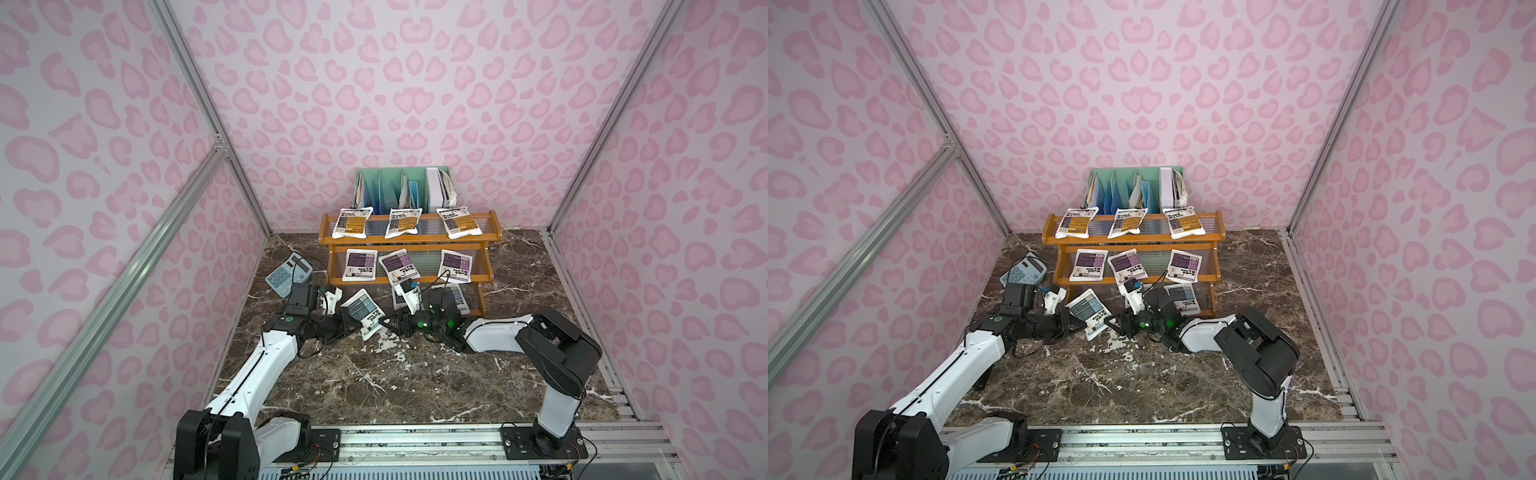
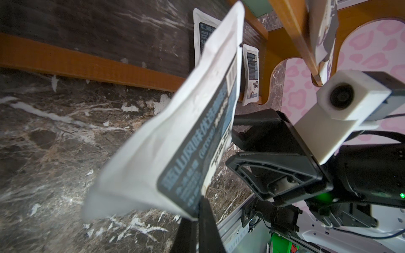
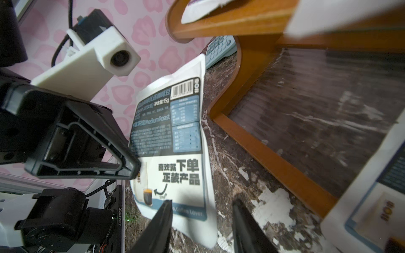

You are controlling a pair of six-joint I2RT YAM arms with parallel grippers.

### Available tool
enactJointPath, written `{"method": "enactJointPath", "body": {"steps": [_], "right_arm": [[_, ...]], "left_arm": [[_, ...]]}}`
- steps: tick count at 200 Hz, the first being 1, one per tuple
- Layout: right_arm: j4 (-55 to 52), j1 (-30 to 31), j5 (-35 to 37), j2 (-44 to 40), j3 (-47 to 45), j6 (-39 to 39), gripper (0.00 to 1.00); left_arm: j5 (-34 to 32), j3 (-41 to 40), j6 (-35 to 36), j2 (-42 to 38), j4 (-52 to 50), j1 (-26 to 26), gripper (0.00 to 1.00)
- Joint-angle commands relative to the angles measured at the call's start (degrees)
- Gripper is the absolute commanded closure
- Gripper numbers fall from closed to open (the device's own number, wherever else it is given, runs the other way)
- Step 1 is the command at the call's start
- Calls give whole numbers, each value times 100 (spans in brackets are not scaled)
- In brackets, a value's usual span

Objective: Place the bagged coffee beans on the shelf by color
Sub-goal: Pick up the bagged coffee beans at the center of the board.

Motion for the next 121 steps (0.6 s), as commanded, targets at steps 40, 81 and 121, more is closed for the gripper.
{"method": "enactJointPath", "body": {"steps": [40,81,121], "right_arm": [[332,76,8,-166,-93,-80,100],[276,139,438,-214,-306,-149,100],[284,249,1169,-42,-145,-177,100]], "left_arm": [[-134,62,93,38,-137,12,100],[-852,151,-75,98,-459,21,72],[-2723,140,-481,-406,-1131,21,70]]}}
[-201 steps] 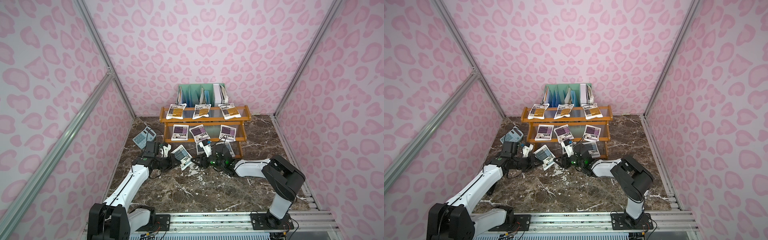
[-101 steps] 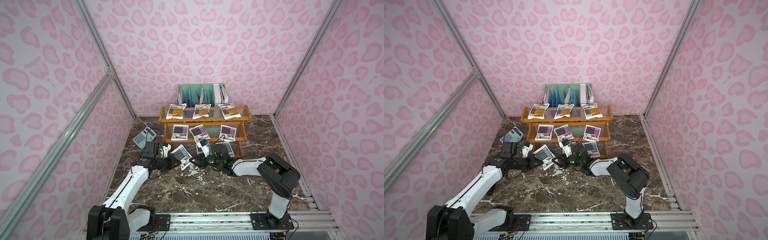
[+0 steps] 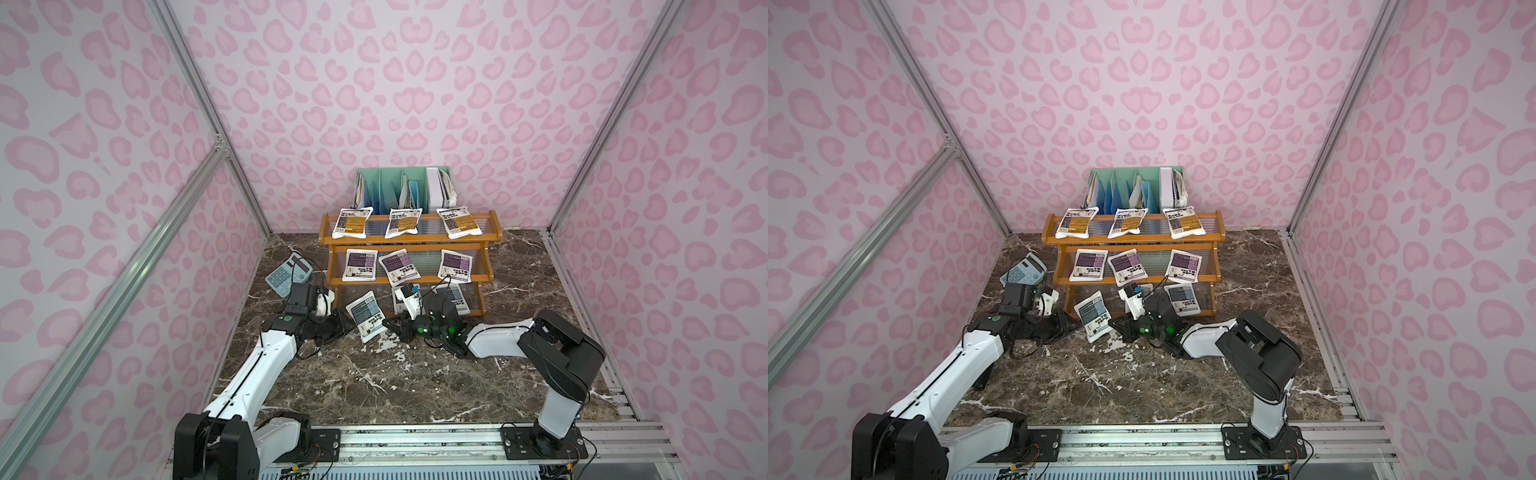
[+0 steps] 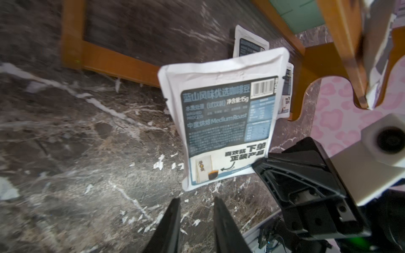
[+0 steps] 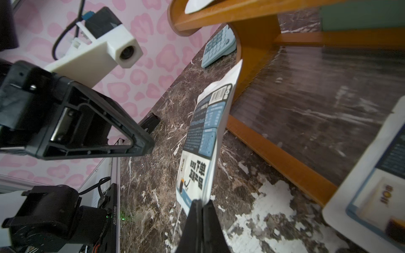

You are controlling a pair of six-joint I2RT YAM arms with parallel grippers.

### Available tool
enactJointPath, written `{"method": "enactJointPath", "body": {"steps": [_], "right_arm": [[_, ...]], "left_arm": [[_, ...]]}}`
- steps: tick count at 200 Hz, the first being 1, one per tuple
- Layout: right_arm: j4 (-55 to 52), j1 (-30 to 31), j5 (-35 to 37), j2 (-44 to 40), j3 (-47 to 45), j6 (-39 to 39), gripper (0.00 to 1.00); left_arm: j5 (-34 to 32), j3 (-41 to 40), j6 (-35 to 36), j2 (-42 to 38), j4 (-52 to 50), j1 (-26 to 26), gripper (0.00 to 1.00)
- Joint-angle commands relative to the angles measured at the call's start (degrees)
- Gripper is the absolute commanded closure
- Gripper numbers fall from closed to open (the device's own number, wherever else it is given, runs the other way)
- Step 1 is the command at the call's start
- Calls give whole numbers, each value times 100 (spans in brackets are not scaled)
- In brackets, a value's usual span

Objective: Place the bagged coffee beans on the shelf by color
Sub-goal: Place the bagged coffee beans on the shelf.

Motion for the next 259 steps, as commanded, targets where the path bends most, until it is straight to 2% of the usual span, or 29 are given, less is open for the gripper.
{"method": "enactJointPath", "body": {"steps": [1,29,79,161,172,190,202,226,259], "right_arm": [[160,58,632,88,148,-93,100],[62,188,1174,376,530,-215,100],[44,386,1967,1001,1208,-160,100],[681,412,2652,1357,1114,167,100],[654,389,2618,1351,1135,174,91],[625,381,2520,1293,1130,107,63],[536,397,2488,1234,1140,62,52],[91,461,2437,1084,1161,-161,43],[-515,704,2639,636,847,-659,40]], "left_arm": [[-1351,29,-243,-199,-581,10,70],[-1606,43,-236,-297,-763,6,70],[-1668,36,-226,-421,-820,4,70],[-1570,38,-146,-346,-839,6,69],[-1537,38,-136,-328,-824,9,69],[-1517,48,-127,-313,-825,5,69],[-1517,59,-127,-306,-824,9,69],[-1532,71,-135,-304,-853,8,69],[-1755,98,-156,-266,-944,8,69]]}}
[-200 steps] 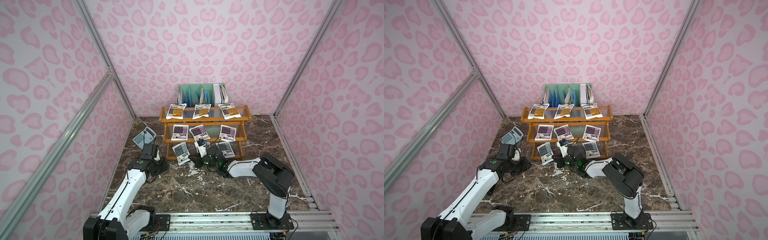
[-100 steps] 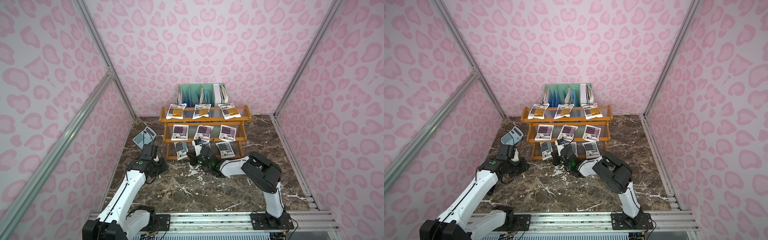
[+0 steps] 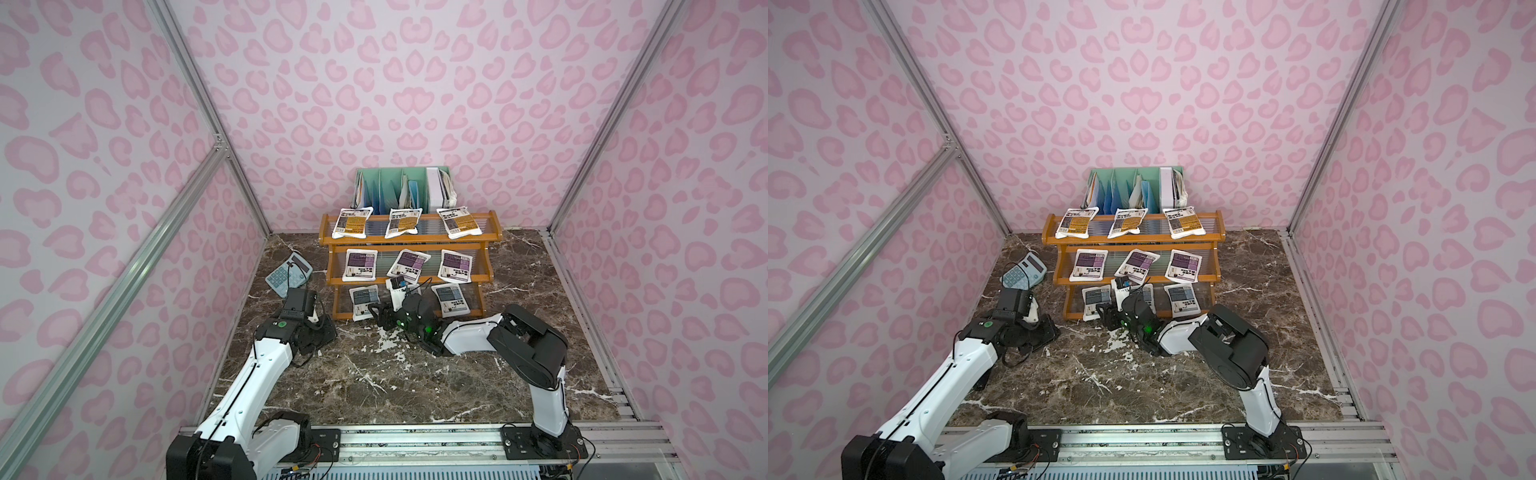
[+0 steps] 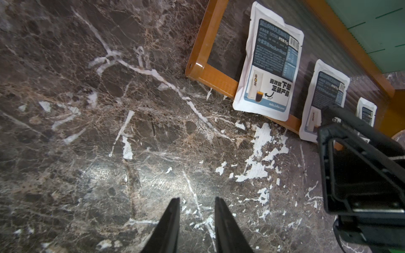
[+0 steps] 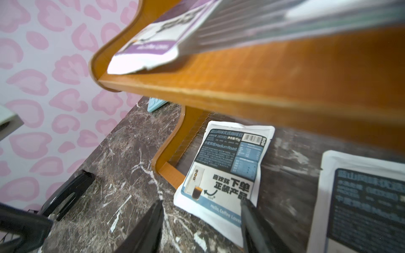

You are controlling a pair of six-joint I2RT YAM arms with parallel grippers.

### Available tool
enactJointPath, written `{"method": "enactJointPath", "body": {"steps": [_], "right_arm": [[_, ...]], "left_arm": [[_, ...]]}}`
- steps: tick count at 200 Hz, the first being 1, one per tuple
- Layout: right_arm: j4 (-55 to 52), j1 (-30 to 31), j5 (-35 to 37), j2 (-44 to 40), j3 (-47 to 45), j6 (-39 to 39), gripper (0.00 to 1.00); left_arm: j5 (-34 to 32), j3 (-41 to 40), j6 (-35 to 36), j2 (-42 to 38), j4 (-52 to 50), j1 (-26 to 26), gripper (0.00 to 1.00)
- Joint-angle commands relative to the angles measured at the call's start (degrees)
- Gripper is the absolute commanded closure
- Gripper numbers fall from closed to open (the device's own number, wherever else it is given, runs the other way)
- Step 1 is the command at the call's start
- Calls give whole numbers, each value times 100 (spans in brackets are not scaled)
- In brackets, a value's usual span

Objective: Place the bagged coffee beans on the shelf by color
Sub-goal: Place the bagged coffee beans on the shelf, then reset both arms

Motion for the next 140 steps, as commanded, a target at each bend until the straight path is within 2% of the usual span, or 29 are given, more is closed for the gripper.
{"method": "enactJointPath", "body": {"steps": [1,38,65,79,101,116,140], "right_arm": [[-535,170,192,-321,-231,-510,40],[-1581,262,-79,-1242,-820,-712,39],[-2881,87,176,-2066,-1204,-177,39],[-3583,-260,250,-2557,-1443,73,39],[-4470,-952,735,-3455,-1821,376,39],[-4880,-1565,1109,-3993,-2016,551,39],[-5096,-2964,1625,-4640,-2369,680,39]], "left_arm": [[-223,62,77,23,-168,9,69],[-661,200,18,137,-333,5,68],[-1683,346,-204,307,-687,10,67],[-2294,466,-379,405,-866,11,65],[-2930,683,-473,603,-896,30,61],[-3292,802,-449,799,-778,79,58],[-3952,727,-458,1091,-103,306,49]]}}
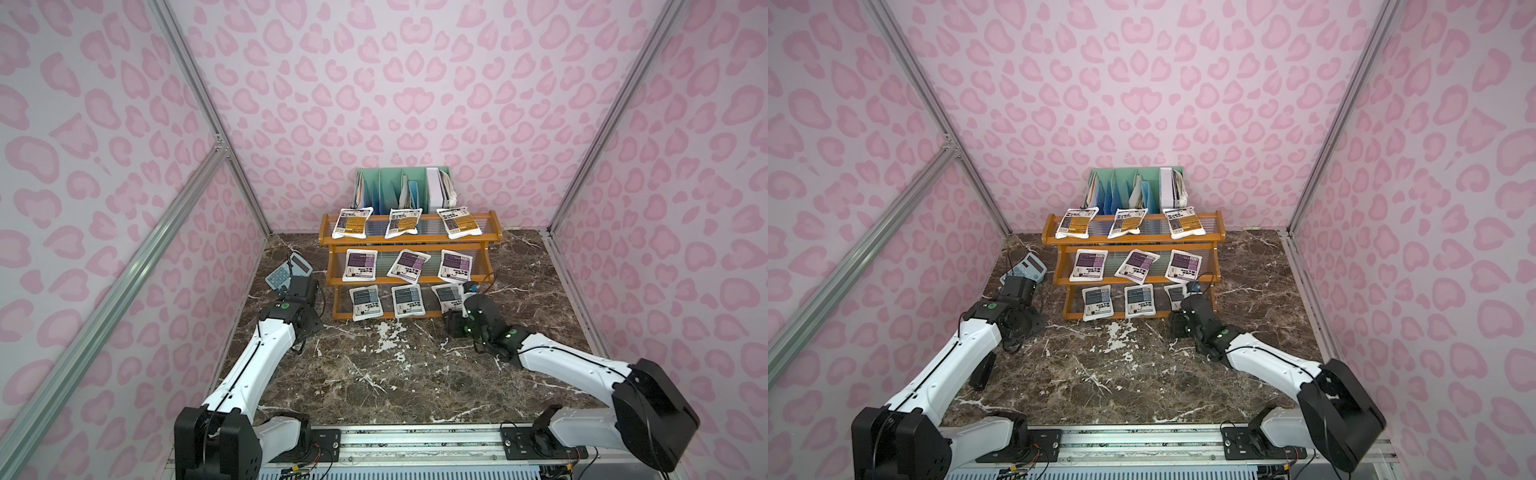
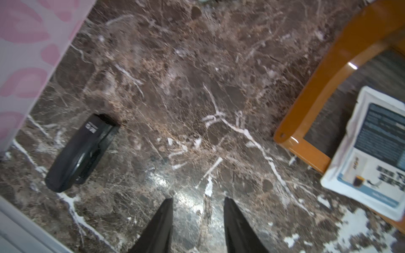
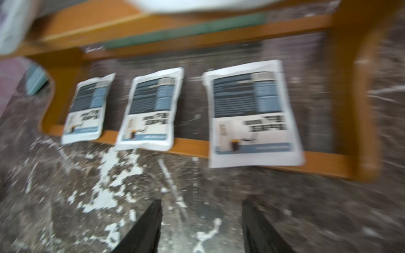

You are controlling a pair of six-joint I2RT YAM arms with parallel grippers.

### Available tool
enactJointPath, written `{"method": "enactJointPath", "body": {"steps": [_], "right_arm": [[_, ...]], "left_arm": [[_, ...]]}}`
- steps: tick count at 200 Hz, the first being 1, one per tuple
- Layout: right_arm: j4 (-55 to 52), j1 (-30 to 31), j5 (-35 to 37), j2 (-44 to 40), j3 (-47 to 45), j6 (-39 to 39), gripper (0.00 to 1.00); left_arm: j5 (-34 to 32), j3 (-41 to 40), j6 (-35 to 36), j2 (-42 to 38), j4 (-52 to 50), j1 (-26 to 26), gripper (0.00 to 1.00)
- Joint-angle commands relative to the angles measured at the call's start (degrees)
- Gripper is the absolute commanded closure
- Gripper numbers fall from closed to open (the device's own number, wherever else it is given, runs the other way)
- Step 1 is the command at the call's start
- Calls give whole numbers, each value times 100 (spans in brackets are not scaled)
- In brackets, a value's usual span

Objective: Place the bagged coffee beans on the shelf by color
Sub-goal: Reset both arms

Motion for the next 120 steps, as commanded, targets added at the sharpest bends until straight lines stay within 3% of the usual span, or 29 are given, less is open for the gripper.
{"method": "enactJointPath", "body": {"steps": [1,7,11,15,36,55,82,102,120], "right_arm": [[-707,-971,737,-433,-253,284,39],[-683,-1313,853,-529,-318,290,39],[-658,-1514,957,-573,-357,299,39],[-604,-1697,1078,-598,-400,278,38],[47,-2382,1857,-521,-652,44,38],[979,-2702,2214,-233,-802,-349,35],[2639,-2744,2454,275,-842,-1709,32],[4366,-2730,2628,928,-1214,-2767,31],[5945,-2730,2701,1506,-1536,-3360,29]], "left_arm": [[-1079,-82,-99,187,549,150,48],[-1352,-198,-137,200,839,196,41],[-1522,-299,-87,222,1095,214,10],[-1693,-417,35,244,1396,215,2],[-2433,-800,779,669,2660,259,1],[-2759,-512,1202,1552,2902,384,1],[-2291,57,1696,2554,3154,443,1],[-1645,134,2018,2691,3739,449,1],[-1538,152,2264,2790,4195,454,1]]}}
